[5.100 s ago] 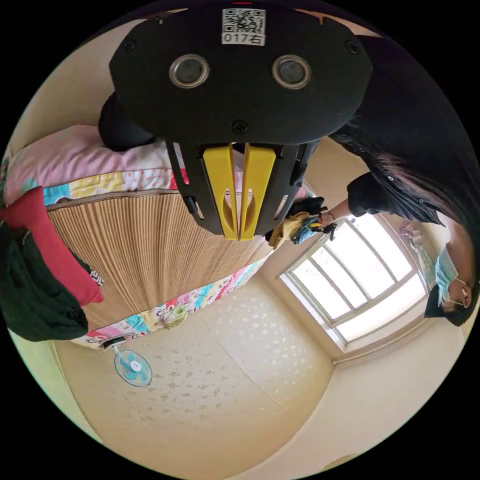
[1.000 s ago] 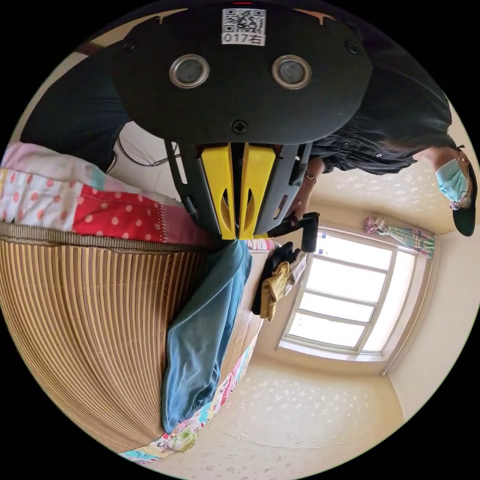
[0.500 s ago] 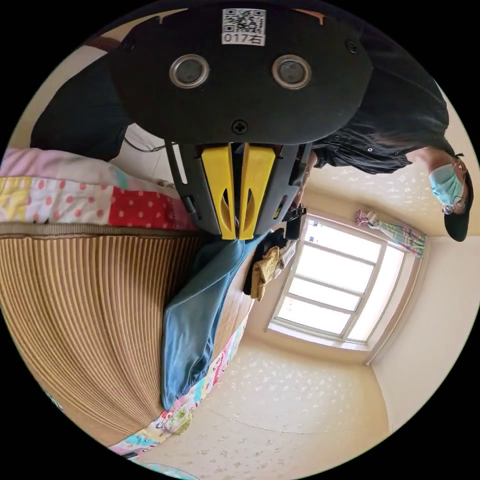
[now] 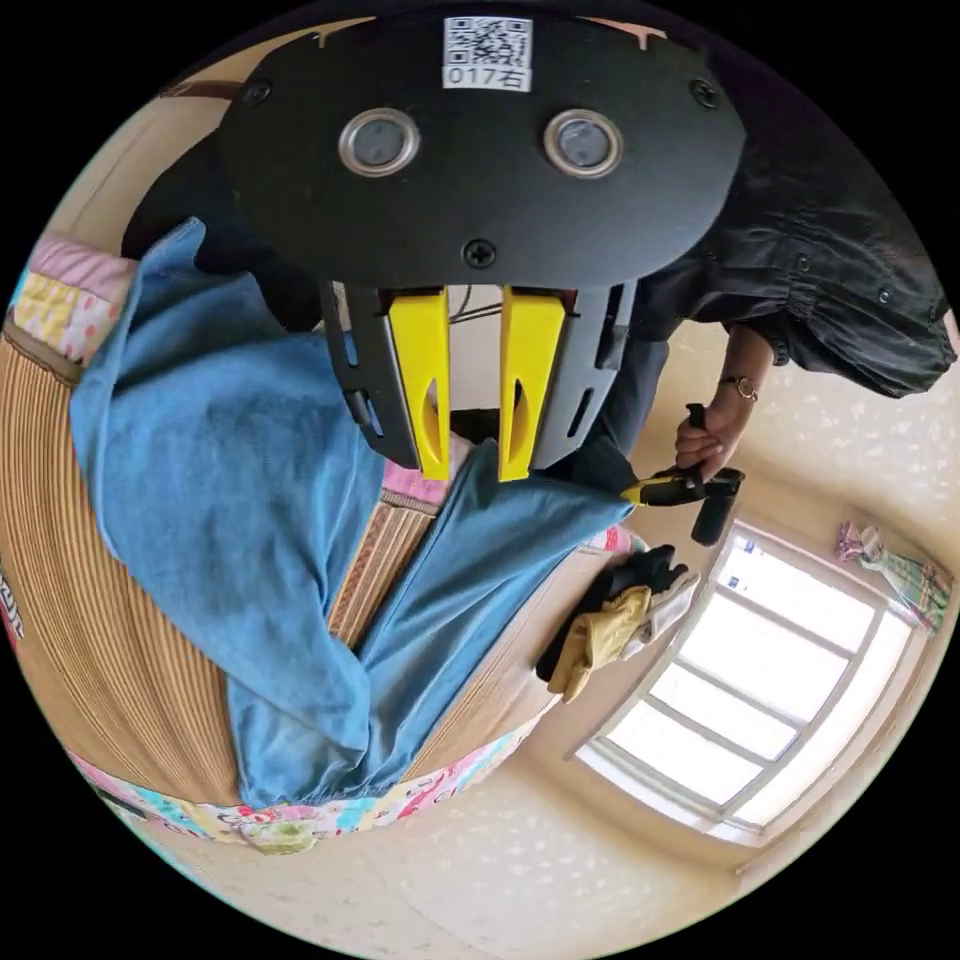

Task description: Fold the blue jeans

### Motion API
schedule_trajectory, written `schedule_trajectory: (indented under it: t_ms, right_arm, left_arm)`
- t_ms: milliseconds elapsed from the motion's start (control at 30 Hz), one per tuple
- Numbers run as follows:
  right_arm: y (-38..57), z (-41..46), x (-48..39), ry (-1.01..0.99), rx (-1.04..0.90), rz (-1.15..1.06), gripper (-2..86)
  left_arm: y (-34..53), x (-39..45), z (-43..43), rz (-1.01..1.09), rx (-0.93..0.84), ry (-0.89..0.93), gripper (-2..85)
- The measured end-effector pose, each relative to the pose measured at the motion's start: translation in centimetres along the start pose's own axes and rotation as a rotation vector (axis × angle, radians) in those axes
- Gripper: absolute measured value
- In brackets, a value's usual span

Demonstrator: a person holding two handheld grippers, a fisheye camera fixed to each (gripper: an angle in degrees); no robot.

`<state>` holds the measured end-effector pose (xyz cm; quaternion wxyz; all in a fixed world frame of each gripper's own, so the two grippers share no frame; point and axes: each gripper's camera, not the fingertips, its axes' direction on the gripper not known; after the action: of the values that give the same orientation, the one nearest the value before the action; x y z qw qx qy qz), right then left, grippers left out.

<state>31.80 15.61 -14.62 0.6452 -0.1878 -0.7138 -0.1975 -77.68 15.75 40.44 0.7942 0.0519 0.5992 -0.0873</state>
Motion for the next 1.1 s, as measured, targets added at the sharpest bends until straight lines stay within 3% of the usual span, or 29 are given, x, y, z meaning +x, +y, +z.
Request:
schedule_trajectory:
  t_ms: [167, 267, 367, 433, 600, 733, 833, 967, 1033, 1100]
  right_arm:
    - [0.1, 3.1, -1.5, 0.068, 0.063, 0.103, 7.3]
    - [1.4, 2.4, -2.1, -0.022, 0.052, 0.029, 3.3]
    - [3.4, 0.7, -2.0, -0.086, -0.014, -0.024, 2.2]
    - [6.1, -3.4, -0.9, -0.066, 0.052, -0.027, 2.2]
    - [12.4, -12.3, 4.4, 0.38, 0.228, 0.232, 7.9]
    - [14.9, -11.4, 9.9, 0.366, 0.11, 0.321, 10.8]
    - [16.1, -9.2, 11.8, 0.402, 0.0, 0.365, 7.1]
    - [19.6, -12.9, 9.3, 0.252, 0.11, 0.298, 3.2]
    - [23.0, -17.4, 5.7, -0.021, 0.269, 0.107, 2.8]
    - [25.0, -20.0, 3.2, -0.174, 0.343, -0.009, 2.6]
  left_arm:
    - [0.1, -0.3, 0.6, 0.015, -0.055, 0.019, -0.5]
    - [0.9, -1.2, 1.5, 0.022, -0.107, 0.005, 0.0]
    - [2.4, -2.5, 2.2, -0.049, -0.156, -0.287, 2.1]
    - [3.9, -3.0, 1.8, -0.092, -0.13, -0.433, 4.9]
    - [6.5, -2.3, -0.6, -0.098, 0.032, -0.425, 7.2]
    - [5.9, 2.0, 1.7, 0.038, 0.047, -0.396, 7.3]
    - [4.5, 6.3, 6.4, 0.16, -0.016, -0.301, 7.3]
    - [4.2, 13.1, 12.6, 0.328, -0.124, -0.197, 7.9]
    - [5.1, 18.0, 15.8, 0.44, -0.188, -0.153, 9.6]
    - [6.0, 20.9, 17.8, 0.484, -0.238, -0.09, 11.0]
